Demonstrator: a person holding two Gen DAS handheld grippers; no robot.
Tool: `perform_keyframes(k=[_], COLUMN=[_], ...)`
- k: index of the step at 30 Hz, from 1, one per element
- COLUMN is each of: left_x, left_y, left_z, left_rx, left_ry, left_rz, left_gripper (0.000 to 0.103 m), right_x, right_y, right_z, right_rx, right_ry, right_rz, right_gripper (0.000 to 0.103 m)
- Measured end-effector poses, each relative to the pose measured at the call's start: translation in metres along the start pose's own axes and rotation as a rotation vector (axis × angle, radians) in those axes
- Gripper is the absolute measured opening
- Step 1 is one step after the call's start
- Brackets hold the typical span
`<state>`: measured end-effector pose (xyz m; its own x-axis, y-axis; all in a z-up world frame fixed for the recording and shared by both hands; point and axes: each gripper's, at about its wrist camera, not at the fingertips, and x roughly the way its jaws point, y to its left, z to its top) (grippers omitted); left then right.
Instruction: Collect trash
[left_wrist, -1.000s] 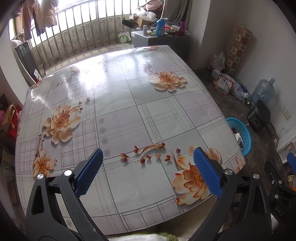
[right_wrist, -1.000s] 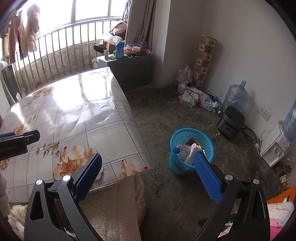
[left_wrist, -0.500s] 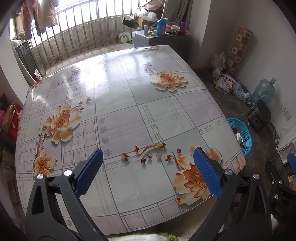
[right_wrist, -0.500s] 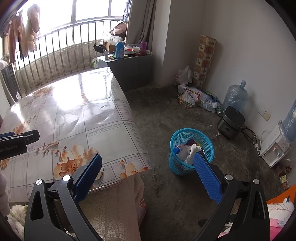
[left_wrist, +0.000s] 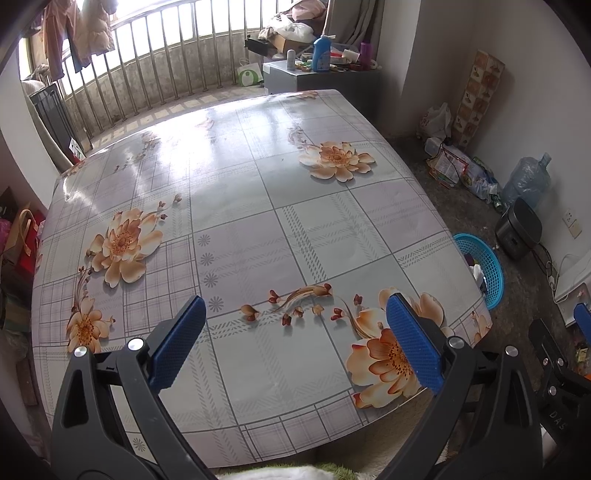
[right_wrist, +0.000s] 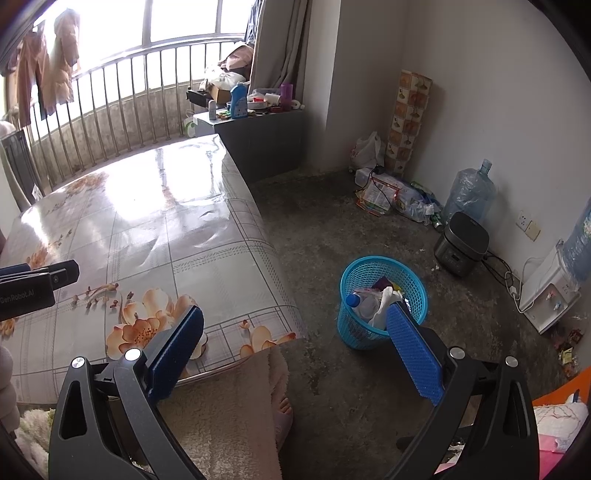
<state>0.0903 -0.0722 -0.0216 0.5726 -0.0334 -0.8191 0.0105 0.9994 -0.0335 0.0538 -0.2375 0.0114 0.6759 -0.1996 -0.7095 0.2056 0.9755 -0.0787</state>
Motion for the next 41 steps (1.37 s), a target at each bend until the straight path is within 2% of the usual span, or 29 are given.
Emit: perform_keyframes(k=[41], left_x=[0.0018], left_y=[-0.0052], left_z=[-0.0018], left_rx=[0.000], left_ry=[-0.001], left_rz=[0.018], left_gripper=[0.094], right_x=[0.0028], right_y=[-0.0037], right_z=[-0.0018], right_rx=[0.025], right_ry=[-0.004], right_rz=[0.015], right_gripper=[0.096])
